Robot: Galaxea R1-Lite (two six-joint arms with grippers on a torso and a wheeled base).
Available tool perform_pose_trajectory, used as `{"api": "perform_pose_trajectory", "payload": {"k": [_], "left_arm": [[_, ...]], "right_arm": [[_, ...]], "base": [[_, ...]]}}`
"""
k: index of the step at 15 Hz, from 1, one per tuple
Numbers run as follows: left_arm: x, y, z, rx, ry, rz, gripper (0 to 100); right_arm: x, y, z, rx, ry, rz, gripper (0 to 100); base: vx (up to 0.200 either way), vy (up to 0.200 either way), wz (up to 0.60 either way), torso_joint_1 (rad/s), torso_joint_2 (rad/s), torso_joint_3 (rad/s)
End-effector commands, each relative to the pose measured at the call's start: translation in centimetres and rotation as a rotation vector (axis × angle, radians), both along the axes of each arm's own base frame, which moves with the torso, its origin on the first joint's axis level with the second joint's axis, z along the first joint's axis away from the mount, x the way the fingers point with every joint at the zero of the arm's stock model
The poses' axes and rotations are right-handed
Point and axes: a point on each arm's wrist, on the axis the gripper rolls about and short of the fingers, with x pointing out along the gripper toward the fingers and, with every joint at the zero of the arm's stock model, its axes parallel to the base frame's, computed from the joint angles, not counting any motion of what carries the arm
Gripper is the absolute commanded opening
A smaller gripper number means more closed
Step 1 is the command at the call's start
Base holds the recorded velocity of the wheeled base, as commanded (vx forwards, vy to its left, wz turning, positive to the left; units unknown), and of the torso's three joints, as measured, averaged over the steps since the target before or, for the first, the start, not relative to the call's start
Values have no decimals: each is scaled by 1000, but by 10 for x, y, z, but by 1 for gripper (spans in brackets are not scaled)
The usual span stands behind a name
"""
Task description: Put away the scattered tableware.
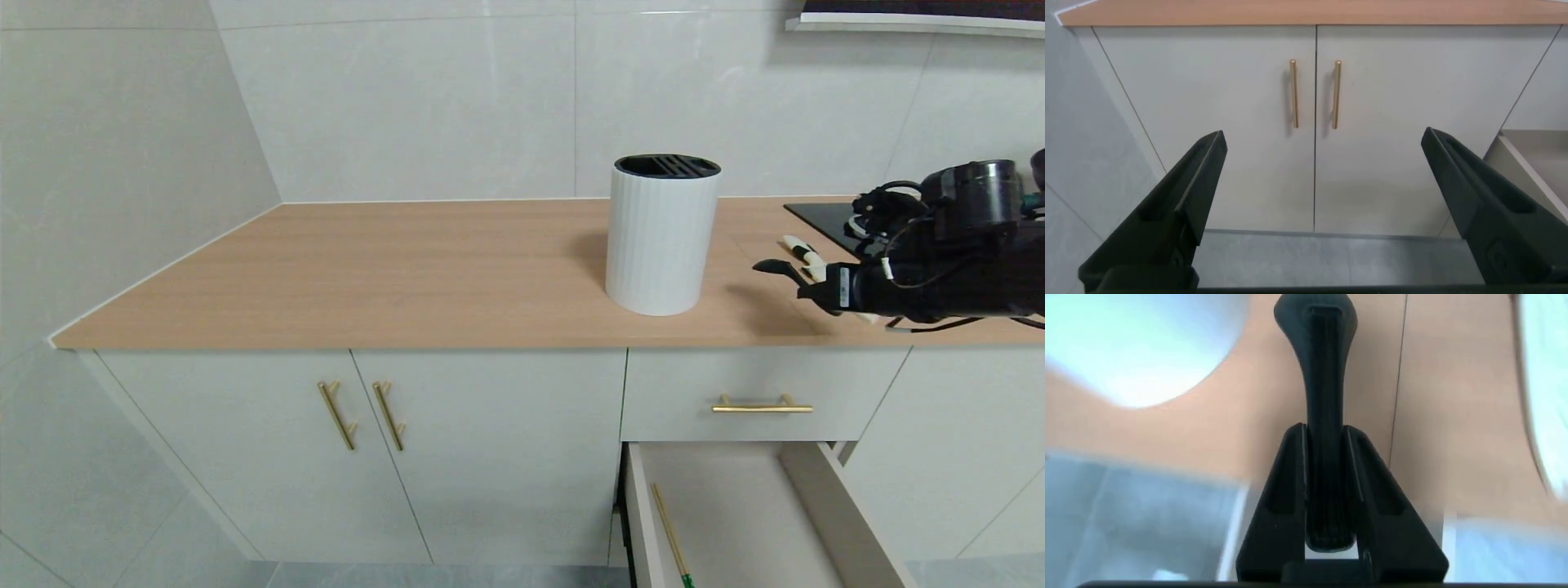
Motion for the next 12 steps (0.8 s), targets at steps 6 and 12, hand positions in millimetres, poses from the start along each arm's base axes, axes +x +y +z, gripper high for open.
{"api": "perform_pose_trajectory", "payload": {"k": [6, 12], "left_arm": [[0, 0, 0, -2, 0, 1, 100], [0, 0, 0, 0, 0, 1, 100]], "right_arm": [[-146, 24, 4, 0, 77, 61, 0], [-154, 24, -31, -23, 207, 50, 0]], "base": [[0, 0, 0, 0, 0, 0], [0, 0, 0, -15, 37, 25]]}}
